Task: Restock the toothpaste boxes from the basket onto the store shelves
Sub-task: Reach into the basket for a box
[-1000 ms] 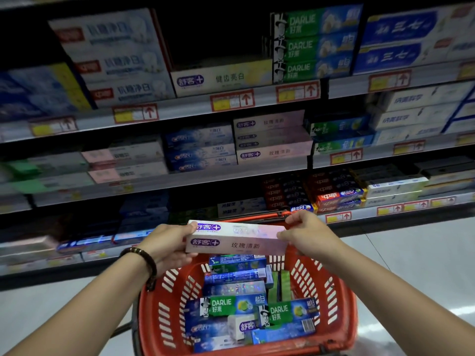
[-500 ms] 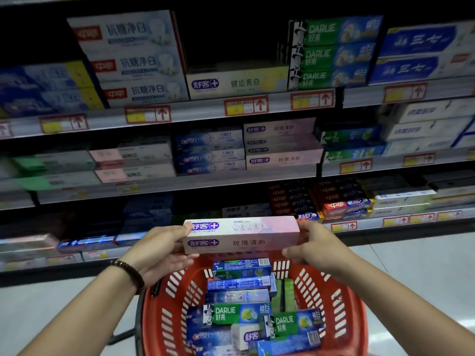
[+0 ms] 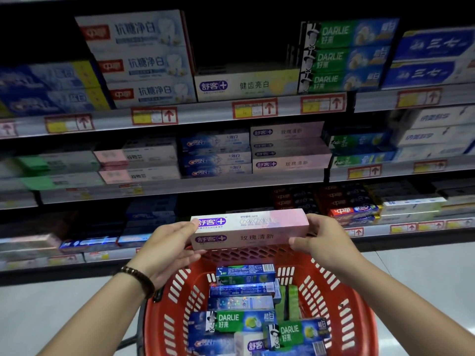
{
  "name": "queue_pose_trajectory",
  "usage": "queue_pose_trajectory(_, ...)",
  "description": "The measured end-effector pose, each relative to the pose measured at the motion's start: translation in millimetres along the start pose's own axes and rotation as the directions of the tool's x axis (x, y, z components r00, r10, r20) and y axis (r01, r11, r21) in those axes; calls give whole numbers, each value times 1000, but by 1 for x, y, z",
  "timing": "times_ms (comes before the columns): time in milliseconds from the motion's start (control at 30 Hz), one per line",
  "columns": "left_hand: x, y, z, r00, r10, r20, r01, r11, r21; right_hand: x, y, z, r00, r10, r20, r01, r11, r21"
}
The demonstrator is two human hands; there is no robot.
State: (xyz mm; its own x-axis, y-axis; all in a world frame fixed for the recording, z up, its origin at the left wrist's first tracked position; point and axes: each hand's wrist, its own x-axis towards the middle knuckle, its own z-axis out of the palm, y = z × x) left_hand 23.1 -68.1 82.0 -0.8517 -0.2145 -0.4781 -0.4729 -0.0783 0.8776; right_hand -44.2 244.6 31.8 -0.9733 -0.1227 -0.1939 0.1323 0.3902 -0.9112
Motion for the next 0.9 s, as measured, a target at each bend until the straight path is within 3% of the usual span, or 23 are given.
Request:
queue_pose_trajectory(267,0,3,1,991,126,56,-127,992,21,0,-6,-2,997,-51,-55,55,995,81)
queue_pose_trajectory(400,2,1,4,980,196,17,-197,980,20,-3,-11,0,994,-39,-102,61,975,215)
queue_pose_trajectory(667,10,-3,13,957,279,-78,-281,960,-9,0,-13,0,980,-65,-187,109,966,235)
queue_pose_trajectory(900,17,-5,24,857,465,-222,-421,880,221,-1,-21,-4,970,-66,-235,142,936,323)
